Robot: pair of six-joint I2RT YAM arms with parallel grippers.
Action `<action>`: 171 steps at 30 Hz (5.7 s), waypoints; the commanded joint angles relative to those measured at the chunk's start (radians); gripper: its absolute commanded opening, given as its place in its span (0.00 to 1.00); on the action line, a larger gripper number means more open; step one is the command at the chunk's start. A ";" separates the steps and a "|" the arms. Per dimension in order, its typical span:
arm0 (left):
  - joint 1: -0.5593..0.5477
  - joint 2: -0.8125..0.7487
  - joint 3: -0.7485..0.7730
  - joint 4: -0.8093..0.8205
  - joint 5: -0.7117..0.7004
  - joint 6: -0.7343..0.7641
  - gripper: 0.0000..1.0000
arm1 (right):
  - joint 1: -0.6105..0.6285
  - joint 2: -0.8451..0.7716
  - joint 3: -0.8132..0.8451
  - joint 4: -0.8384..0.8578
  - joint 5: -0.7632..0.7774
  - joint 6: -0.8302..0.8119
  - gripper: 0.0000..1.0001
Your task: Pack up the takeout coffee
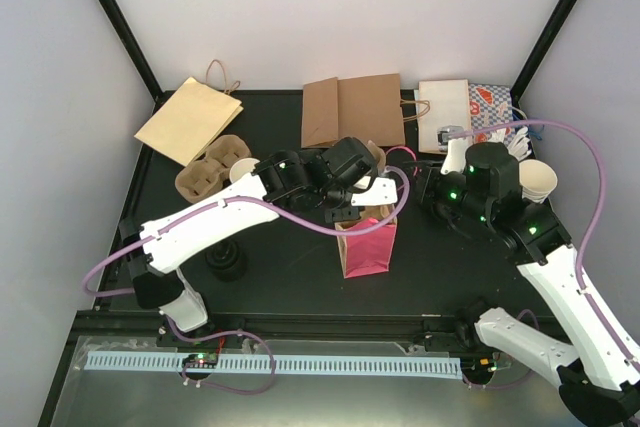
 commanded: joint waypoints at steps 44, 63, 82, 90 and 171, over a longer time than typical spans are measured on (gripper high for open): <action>0.040 0.012 -0.044 0.056 0.162 -0.062 0.53 | 0.005 0.020 -0.005 0.050 -0.011 -0.014 0.09; 0.048 0.103 0.143 -0.175 0.113 -0.171 0.24 | 0.005 0.022 -0.006 0.038 -0.003 -0.009 0.09; 0.075 -0.127 -0.234 0.289 0.228 0.174 0.99 | 0.005 0.005 -0.022 0.056 -0.016 0.003 0.09; 0.131 -0.147 -0.288 0.332 0.331 0.261 0.96 | 0.005 -0.008 -0.035 0.079 -0.045 0.004 0.09; 0.152 -0.679 -0.289 0.275 -0.081 -0.445 0.99 | 0.005 -0.176 0.051 0.117 -0.334 0.211 1.00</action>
